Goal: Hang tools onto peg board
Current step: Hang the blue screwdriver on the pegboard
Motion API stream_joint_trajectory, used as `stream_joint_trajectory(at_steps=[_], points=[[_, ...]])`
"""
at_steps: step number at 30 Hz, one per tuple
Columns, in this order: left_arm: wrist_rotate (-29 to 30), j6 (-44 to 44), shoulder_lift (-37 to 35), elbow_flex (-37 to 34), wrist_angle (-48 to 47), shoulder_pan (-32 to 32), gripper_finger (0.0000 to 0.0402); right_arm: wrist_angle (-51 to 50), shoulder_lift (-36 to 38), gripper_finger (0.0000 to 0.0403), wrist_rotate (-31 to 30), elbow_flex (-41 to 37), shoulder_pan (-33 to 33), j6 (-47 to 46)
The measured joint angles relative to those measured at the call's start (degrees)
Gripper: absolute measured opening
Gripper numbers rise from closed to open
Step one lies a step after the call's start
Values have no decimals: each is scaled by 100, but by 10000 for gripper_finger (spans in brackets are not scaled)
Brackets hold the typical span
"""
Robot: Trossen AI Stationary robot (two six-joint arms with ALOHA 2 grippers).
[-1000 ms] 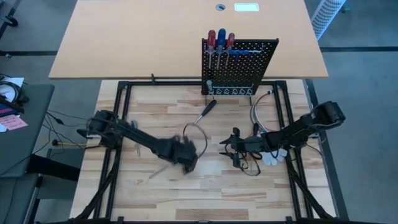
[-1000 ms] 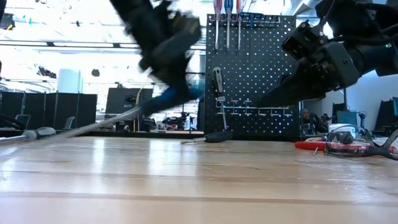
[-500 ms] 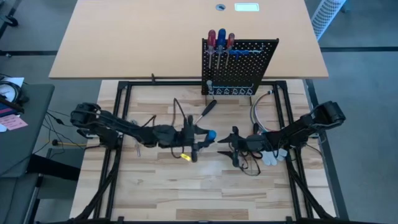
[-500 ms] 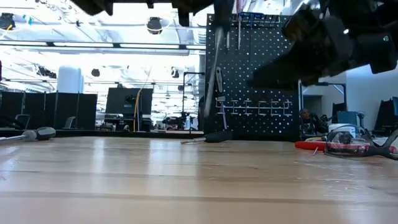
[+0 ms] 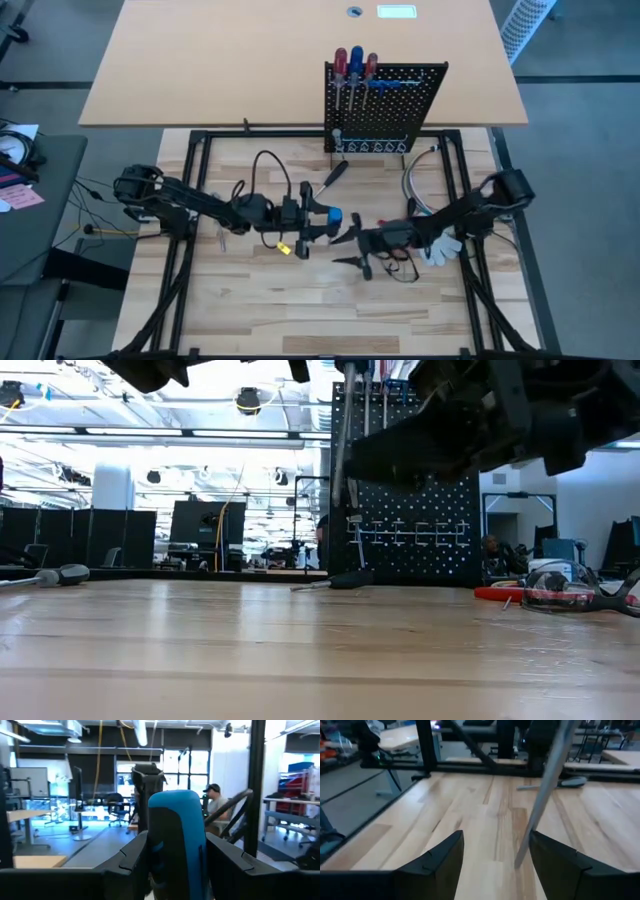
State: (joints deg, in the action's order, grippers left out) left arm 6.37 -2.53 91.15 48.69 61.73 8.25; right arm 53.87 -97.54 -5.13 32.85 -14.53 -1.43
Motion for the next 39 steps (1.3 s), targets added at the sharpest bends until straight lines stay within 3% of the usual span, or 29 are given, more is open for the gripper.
stream_joint_trajectory(at_steps=[11,17,23,28,30,33,36,39], points=[[-7,-280,-4,2,213,182,146,111,-216,182,26,158,158,-111],[3,-310,-4,2,203,192,146,24,-216,118,28,158,139,-111],[-8,-286,-4,2,183,194,146,-47,-216,20,25,158,145,-173],[-2,-292,-7,2,22,188,146,-142,-216,16,24,158,145,-336],[11,-326,-20,2,-112,173,173,-193,-216,14,26,153,145,-366],[164,-343,-190,2,-762,134,255,-315,-141,14,19,111,171,-485],[785,-298,-601,2,-1808,120,316,-147,33,14,-376,-189,205,-650],[1541,-327,-1062,7,-2826,129,342,-96,382,14,-693,-586,282,-777]])
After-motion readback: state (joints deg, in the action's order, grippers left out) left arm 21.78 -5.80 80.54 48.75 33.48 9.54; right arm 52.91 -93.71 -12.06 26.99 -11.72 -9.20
